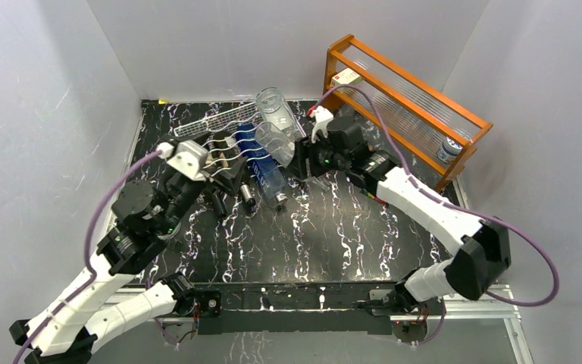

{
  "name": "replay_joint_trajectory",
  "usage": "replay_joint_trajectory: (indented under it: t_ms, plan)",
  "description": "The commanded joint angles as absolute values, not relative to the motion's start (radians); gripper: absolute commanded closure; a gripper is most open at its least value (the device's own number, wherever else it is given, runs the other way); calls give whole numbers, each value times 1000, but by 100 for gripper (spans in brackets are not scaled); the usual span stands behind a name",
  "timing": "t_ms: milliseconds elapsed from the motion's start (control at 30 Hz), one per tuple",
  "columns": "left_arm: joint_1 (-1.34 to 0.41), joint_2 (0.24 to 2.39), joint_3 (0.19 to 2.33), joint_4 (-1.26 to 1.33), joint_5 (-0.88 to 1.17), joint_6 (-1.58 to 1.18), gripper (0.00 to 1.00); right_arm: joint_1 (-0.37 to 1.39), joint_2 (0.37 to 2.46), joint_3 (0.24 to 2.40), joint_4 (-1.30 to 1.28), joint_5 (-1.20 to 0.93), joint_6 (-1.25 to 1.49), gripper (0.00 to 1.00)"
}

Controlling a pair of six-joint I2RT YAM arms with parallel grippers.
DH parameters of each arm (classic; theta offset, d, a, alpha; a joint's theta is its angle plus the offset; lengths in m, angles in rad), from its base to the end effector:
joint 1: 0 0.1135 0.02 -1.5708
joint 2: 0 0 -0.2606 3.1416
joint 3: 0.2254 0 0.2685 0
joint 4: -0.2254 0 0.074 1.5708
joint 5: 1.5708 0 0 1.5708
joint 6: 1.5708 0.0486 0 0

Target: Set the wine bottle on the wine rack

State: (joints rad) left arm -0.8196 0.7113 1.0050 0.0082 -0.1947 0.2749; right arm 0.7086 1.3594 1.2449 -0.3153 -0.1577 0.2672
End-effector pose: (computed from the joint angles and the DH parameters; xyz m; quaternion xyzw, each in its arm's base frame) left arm 0.1242 -0.1192 0.4530 0.2401 0.5445 -0.1601 0.7875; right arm 0.2555 0.2291 0.3472 -0.2252 0.8094 0.3109 0.4445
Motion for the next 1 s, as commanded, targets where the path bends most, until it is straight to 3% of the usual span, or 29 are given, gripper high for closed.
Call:
replay_joint_trajectory:
  t_ms: [0,400,967]
  plan:
    - [-819,681,1092,-78,-292,115,2,770,1435,1326,-65,-53,338,100]
    - [-819,707,1198,-218,-277,71,2,855,1818,1596,28,270,441,100]
    - [-819,708,1227,-323,-331,146,2,874,2064,1799,45,362,414,100]
